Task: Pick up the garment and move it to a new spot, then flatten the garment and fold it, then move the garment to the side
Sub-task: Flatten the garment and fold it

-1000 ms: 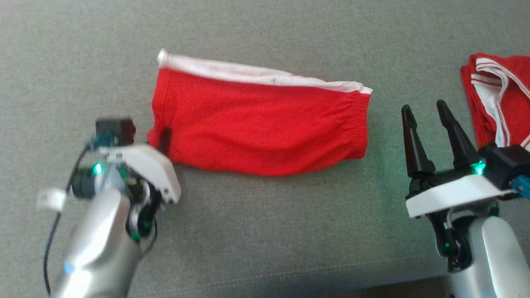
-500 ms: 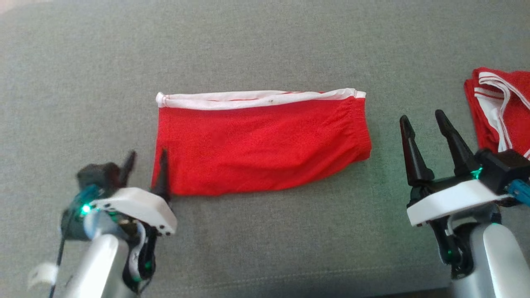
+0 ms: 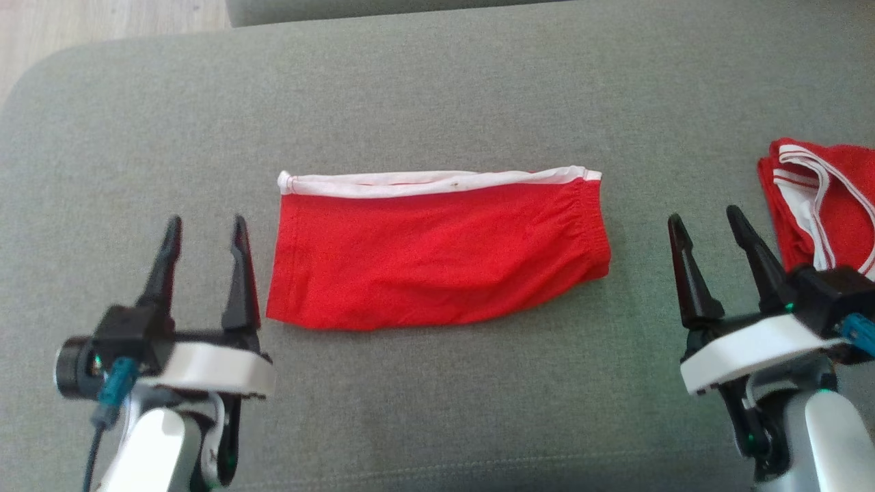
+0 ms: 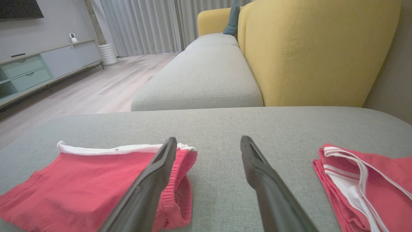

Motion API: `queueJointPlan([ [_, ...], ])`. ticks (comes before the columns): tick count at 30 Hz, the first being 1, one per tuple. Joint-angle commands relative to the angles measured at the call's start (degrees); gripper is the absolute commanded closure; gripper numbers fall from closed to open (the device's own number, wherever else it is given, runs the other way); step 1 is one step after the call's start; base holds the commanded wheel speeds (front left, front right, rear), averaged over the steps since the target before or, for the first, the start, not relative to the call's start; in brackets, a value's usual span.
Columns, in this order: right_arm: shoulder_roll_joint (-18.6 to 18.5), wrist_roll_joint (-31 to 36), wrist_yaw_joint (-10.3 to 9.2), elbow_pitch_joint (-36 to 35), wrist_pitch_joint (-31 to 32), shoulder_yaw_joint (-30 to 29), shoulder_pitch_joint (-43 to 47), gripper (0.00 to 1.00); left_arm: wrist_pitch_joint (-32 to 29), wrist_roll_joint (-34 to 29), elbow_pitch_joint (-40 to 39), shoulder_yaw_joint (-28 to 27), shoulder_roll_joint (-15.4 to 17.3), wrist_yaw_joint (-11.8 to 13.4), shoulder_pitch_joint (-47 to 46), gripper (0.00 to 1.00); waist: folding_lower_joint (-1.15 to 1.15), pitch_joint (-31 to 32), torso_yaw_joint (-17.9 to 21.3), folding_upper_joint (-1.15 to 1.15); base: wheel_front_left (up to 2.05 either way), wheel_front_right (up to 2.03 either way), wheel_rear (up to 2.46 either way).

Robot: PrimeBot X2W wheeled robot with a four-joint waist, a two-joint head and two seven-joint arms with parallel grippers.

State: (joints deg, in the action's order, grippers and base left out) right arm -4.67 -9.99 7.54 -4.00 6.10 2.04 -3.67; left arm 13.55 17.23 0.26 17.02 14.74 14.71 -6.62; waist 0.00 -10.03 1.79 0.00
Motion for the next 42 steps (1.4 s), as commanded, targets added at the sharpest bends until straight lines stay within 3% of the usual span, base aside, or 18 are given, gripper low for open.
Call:
queueJointPlan([
  [1,-0.48,0.35,-0.05,-2.48,0.15,0.74,-0.25,0.00,0.32,-0.71,-2.31,-1.64,2.08,0.54,-0.67,0.00,0.00,0.48,-0.02,0.00,0.00,0.00,0.00],
  [28,-0.11,-0.62,-0.05,-2.29,1.86,1.37,0.98,0.00,-1.09,-0.41,-2.85,0.03,2.87,1.11,1.29,0.00,0.00,0.65,-0.59,0.00,0.00,0.00,0.00],
  [36,-0.31,-2.20,-0.05,5.85,1.70,6.29,-4.83,0.00,-0.92,-1.02,-3.04,1.33,2.24,0.74,-1.25,0.00,0.00,-3.58,-2.49,0.00,0.00,0.00,0.00],
  [42,0.33,-2.54,-0.05,17.20,1.05,5.32,-10.02,0.00,-0.17,-1.08,-1.83,2.21,1.50,-0.25,-3.84,0.00,0.00,-6.35,-3.87,0.00,0.00,0.00,0.00],
])
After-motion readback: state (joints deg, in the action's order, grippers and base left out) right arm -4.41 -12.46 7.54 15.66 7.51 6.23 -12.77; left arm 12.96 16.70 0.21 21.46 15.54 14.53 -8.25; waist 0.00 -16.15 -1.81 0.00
